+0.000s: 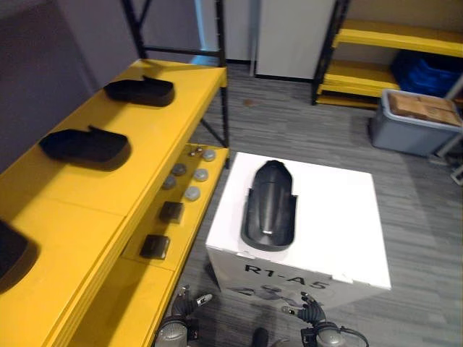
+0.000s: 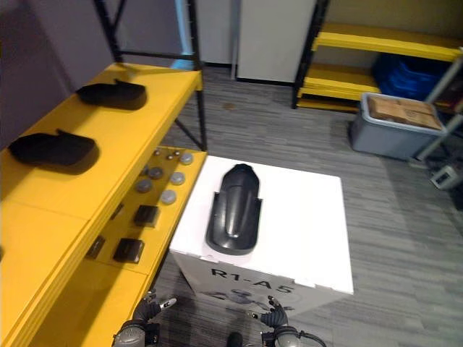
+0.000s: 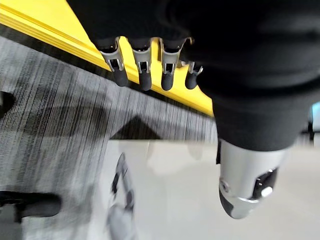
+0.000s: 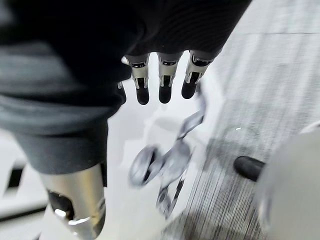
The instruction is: Walk over and take plastic housings, then place them on the shelf
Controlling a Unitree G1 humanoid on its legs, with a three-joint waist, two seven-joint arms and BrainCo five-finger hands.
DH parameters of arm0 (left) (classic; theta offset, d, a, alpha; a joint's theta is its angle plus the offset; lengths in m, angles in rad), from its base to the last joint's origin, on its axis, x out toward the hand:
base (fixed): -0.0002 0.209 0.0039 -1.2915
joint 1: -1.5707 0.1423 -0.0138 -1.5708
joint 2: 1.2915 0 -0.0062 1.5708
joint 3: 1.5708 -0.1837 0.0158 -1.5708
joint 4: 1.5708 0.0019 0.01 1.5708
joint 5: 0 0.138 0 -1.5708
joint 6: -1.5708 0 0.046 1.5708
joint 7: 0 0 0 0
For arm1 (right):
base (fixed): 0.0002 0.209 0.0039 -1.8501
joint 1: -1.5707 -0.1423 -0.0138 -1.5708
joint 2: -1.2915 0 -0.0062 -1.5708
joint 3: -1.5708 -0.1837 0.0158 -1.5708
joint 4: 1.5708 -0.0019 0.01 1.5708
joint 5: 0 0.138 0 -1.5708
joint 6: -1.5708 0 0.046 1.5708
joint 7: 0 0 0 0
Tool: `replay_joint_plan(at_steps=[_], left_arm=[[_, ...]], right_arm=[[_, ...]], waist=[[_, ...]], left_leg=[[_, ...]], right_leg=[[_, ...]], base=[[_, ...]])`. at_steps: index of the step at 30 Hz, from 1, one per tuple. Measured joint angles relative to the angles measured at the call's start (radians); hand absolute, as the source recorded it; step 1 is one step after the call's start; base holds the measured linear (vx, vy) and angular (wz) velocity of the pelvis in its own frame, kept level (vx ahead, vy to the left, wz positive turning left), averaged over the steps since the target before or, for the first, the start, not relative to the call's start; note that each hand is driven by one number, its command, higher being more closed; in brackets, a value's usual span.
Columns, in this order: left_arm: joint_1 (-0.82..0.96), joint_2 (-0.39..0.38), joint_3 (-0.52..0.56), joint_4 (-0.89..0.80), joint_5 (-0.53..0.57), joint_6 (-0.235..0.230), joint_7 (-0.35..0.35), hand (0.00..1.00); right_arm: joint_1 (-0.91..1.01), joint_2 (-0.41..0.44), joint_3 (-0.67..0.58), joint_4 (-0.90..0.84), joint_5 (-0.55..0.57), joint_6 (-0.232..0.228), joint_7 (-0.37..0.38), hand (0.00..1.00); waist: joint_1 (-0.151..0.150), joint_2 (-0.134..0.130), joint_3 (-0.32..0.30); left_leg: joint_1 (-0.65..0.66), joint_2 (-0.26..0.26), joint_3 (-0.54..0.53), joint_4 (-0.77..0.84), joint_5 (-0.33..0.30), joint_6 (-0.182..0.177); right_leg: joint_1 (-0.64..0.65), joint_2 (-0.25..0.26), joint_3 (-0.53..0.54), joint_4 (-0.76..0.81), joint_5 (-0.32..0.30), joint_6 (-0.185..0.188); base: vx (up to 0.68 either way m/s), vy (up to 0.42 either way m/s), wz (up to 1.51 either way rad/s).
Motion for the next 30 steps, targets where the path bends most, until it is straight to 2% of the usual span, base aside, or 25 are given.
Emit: replay_joint_plan(at_steps=[1,2,4,6,7,8,10,12,15,16,19,21,22,25,26,28,30], left_arm=[[0.01,-0.003,0.0,0.001,0.0,0.0,0.002,0.0],[0.029,-0.012,-0.002,0.002,-0.001,-0.001,0.015,0.0],[0.034,-0.015,-0.001,0.013,-0.003,-0.002,0.018,0.0],[0.033,-0.017,-0.001,0.034,-0.015,-0.003,0.019,0.0],[0.031,-0.021,-0.001,0.043,-0.019,-0.002,0.019,0.0],[0.033,-0.015,0.008,0.059,-0.02,-0.002,0.018,0.0],[0.031,-0.004,0.02,0.081,-0.02,0.0,0.019,0.0],[0.037,0.003,0.037,0.085,-0.021,0.004,0.021,0.0],[0.051,0.013,0.057,0.081,-0.022,0.005,0.02,0.0],[0.061,0.016,0.075,0.079,-0.021,0.005,0.018,0.0],[0.079,0.022,0.083,0.055,-0.02,0.005,0.01,0.0],[0.084,0.024,0.082,0.038,-0.02,0.003,-0.011,0.0],[0.095,0.026,0.081,0.03,-0.019,-0.003,-0.018,0.0],[0.119,0.033,0.077,0.031,-0.02,-0.004,-0.032,0.0],[0.134,0.036,0.075,0.031,-0.022,-0.01,-0.038,0.0],[0.146,0.053,0.072,0.032,-0.021,-0.023,-0.052,0.0],[0.154,0.069,0.07,0.037,-0.021,-0.026,-0.058,0.0]], right_arm=[[0.0,-0.002,-0.003,0.0,0.0,0.0,-0.001,0.0],[0.009,-0.003,-0.02,0.0,0.0,0.0,-0.002,0.0],[0.039,-0.01,-0.039,0.002,0.001,0.0,-0.006,0.0],[0.047,-0.018,-0.058,-0.003,0.009,-0.001,-0.009,0.0],[0.052,-0.026,-0.065,-0.005,0.01,-0.003,-0.01,0.0],[0.057,-0.02,-0.083,-0.004,0.016,-0.003,-0.013,0.0],[0.072,0.0,-0.121,-0.036,0.031,-0.005,-0.017,0.0],[0.109,0.009,-0.18,-0.094,0.049,-0.004,-0.03,0.0],[0.177,0.01,-0.242,-0.264,0.062,-0.002,-0.041,0.0],[0.204,0.008,-0.289,-0.375,0.067,-0.003,-0.046,0.0],[0.249,-0.037,-0.422,-0.625,0.07,-0.003,-0.051,0.0],[0.269,-0.1,-0.49,-0.768,0.07,-0.004,-0.047,0.0],[0.269,-0.157,-0.515,-0.854,0.07,-0.005,-0.039,0.0],[0.262,-0.233,-0.517,-0.956,0.086,-0.01,-0.012,0.0],[0.247,-0.268,-0.506,-1.002,0.101,-0.022,0.006,0.0],[0.19,-0.296,-0.471,-1.053,0.12,-0.048,0.032,0.0],[0.115,-0.321,-0.382,-1.102,0.142,-0.08,0.051,0.0]], waist=[[0.0,0.002,0.001],[-0.005,0.006,0.001],[-0.005,0.013,0.006],[-0.008,0.027,0.004],[-0.012,0.055,-0.003],[-0.013,0.065,-0.004],[-0.017,0.058,-0.005],[-0.019,0.06,-0.005],[-0.021,0.061,-0.004],[-0.031,0.061,-0.004],[-0.04,0.058,-0.005],[-0.042,0.049,-0.009],[-0.043,0.044,-0.007],[-0.049,0.039,-0.011],[-0.051,0.035,-0.018],[-0.049,0.026,-0.023],[-0.041,0.013,-0.028]], left_leg=[[-0.005,-0.029,-0.072,-0.001,-0.02,-0.012],[-0.016,-0.083,-0.195,-0.003,-0.045,-0.034],[-0.013,-0.11,-0.251,-0.018,-0.053,-0.027],[-0.007,-0.106,-0.24,-0.077,-0.044,-0.007],[-0.008,-0.095,-0.242,-0.121,-0.014,0.01],[0.011,-0.09,-0.207,-0.128,-0.02,-0.005],[0.027,-0.1,-0.179,-0.147,-0.026,0.001],[0.05,-0.114,-0.164,-0.175,-0.022,0.004],[0.075,-0.122,-0.153,-0.203,-0.019,0.001],[0.081,-0.125,-0.153,-0.214,-0.015,0.001],[0.102,-0.136,-0.158,-0.238,-0.001,0.004],[0.104,-0.152,-0.165,-0.255,0.021,0.008],[0.106,-0.156,-0.172,-0.268,0.023,0.01],[0.109,-0.161,-0.184,-0.28,0.029,0.014],[0.113,-0.162,-0.189,-0.287,0.029,0.015],[0.119,-0.163,-0.189,-0.301,0.03,0.018],[0.118,-0.164,-0.187,-0.308,0.03,0.02]], right_leg=[[0.0,0.007,0.032,0.0,-0.001,-0.001],[0.006,0.021,0.091,0.002,0.0,0.0],[0.026,0.029,0.131,0.016,0.004,0.006],[0.032,0.051,0.175,0.019,0.003,0.006],[0.032,0.072,0.187,0.02,0.002,0.005],[0.035,0.069,0.202,0.024,0.0,0.011],[0.045,0.053,0.193,0.012,0.011,0.028],[0.048,0.043,0.207,0.013,0.016,0.029],[0.054,0.042,0.213,0.013,0.009,0.039],[0.055,0.04,0.211,0.013,0.006,0.043],[0.07,0.032,0.202,0.012,-0.003,0.054],[0.072,0.016,0.189,0.011,-0.007,0.058],[0.073,0.014,0.187,0.005,-0.007,0.058],[0.085,0.01,0.181,-0.008,-0.005,0.056],[0.081,0.01,0.18,-0.02,-0.014,0.068],[0.082,0.01,0.179,-0.027,-0.017,0.064],[0.082,0.01,0.179,-0.029,-0.014,0.062]], base=[[-0.02,0.064,-1.6],[0.01,0.055,-1.24],[0.03,0.078,-1.07],[0.0,0.126,-0.87],[0.0,0.173,-0.95],[0.05,0.154,-0.75],[0.08,0.134,-0.43],[0.1,0.115,-0.11],[0.13,0.081,-0.07],[0.11,0.041,-0.03],[0.07,0.038,0.07],[0.02,0.045,0.21],[-0.02,0.041,0.15],[-0.05,0.035,0.12],[-0.1,0.035,0.09],[-0.08,0.023,-0.01],[-0.06,0.021,-0.04]])
